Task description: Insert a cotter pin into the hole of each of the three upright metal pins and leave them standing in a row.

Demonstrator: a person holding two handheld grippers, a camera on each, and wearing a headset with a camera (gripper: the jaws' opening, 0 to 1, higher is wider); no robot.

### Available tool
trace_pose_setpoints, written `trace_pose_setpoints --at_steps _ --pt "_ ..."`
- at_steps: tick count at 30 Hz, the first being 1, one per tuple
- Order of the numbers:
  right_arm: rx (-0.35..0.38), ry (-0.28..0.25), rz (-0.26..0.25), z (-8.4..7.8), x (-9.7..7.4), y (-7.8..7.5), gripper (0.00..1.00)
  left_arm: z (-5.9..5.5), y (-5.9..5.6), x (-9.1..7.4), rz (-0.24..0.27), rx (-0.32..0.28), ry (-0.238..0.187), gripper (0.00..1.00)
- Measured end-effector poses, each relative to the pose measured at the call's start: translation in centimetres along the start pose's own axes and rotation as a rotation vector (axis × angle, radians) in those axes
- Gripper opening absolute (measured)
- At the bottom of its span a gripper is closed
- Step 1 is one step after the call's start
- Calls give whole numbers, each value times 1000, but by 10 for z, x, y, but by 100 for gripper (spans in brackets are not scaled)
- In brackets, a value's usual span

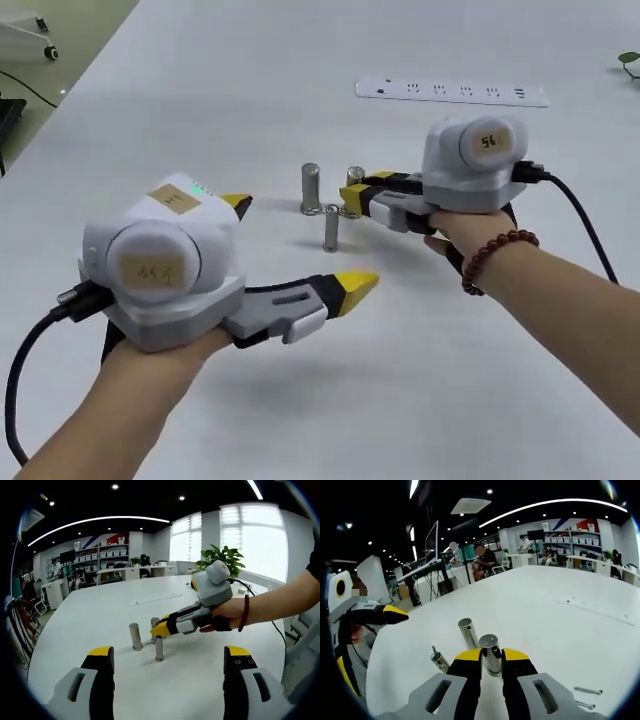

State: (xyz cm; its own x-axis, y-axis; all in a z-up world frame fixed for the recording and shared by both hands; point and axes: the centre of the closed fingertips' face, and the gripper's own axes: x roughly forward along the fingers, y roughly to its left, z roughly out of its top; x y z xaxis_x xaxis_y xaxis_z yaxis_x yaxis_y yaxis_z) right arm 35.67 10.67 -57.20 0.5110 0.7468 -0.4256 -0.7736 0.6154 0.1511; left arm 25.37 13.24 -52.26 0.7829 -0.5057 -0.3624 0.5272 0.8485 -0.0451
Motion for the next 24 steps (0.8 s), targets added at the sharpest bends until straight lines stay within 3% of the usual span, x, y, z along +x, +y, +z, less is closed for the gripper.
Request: trace_pose_setpoints --at_steps 4,7,24 --pt "-45 8 -10 1 1 -2 9 0 -3 -1 -13 8 -1 95" --pt "-36 9 -15 3 -1 -4 8 0 -5 -2 -21 4 -5 99" --pt "-122 48 -60 -3 -20 3 7 -1 -2 -5 -18 27 2 99"
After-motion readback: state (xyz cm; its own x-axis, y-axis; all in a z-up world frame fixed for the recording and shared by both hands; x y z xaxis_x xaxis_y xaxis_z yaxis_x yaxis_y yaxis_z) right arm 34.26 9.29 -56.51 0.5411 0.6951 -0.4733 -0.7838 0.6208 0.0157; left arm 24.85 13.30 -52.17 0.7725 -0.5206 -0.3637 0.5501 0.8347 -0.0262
